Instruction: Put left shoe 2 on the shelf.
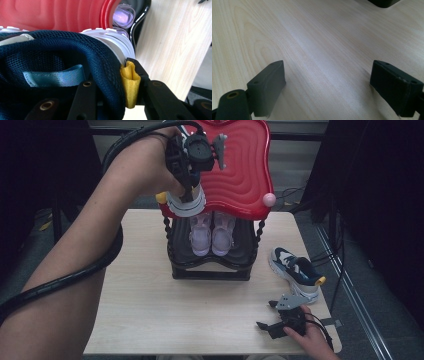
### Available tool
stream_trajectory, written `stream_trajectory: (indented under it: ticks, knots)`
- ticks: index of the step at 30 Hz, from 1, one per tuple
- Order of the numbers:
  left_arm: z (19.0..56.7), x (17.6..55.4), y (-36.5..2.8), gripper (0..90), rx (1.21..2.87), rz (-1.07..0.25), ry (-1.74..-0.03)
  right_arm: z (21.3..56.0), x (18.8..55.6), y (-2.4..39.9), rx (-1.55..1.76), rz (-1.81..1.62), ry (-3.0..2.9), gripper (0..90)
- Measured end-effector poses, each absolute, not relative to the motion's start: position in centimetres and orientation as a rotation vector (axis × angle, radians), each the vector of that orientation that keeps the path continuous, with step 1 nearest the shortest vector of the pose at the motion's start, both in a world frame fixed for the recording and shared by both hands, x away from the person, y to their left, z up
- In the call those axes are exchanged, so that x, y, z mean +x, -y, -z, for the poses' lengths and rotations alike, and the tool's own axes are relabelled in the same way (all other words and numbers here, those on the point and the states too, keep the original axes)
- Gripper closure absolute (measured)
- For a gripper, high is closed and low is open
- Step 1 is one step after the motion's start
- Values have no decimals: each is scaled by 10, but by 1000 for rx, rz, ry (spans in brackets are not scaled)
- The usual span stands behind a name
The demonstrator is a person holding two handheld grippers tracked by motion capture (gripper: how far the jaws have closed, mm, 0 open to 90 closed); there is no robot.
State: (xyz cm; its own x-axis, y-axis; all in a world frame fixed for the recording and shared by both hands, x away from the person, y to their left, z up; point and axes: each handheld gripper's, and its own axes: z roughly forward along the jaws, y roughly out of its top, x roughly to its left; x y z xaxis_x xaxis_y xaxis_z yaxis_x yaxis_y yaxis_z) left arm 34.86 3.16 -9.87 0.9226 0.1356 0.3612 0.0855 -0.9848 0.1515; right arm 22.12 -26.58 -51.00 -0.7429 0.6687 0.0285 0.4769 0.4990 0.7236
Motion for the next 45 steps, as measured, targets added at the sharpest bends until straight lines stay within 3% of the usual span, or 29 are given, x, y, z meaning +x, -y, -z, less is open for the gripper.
stream_trajectory:
  ticks: [27,45]
  knots:
    - [104,391,3,707,3000,-624,-71,510,221,266,975,-1081,-2492,120]
    - [109,395,9,700,2991,-642,-27,510,223,266,971,-1082,-2495,121]
